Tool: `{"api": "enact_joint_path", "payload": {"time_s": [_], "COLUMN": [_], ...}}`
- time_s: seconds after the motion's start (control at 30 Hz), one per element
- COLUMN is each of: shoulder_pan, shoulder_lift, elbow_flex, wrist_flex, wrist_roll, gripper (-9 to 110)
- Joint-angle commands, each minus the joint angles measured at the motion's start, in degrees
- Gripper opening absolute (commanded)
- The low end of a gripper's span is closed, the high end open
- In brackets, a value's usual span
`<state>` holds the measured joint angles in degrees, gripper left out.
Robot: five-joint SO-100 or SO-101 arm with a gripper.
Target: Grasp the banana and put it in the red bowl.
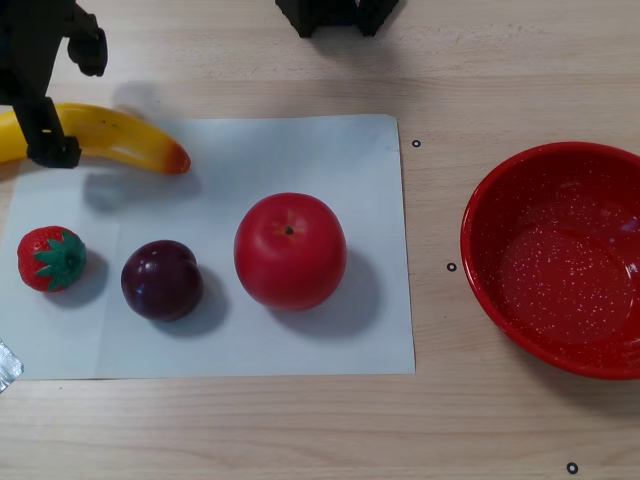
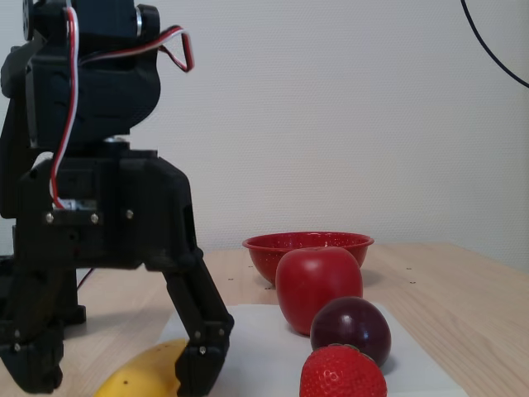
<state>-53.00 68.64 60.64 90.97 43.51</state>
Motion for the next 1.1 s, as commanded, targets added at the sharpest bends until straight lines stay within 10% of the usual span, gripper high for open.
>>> {"api": "enact_joint_path", "payload": {"time_s": [0.0, 1.07], "shoulder_pan": [0.7, 0.6], "shoulder_lift": [2.4, -1.2], "elbow_flex": [-1.8, -12.2], "wrist_flex": [-0.9, 4.5], "wrist_roll": [-0.9, -0.1], "gripper": [48, 0]}}
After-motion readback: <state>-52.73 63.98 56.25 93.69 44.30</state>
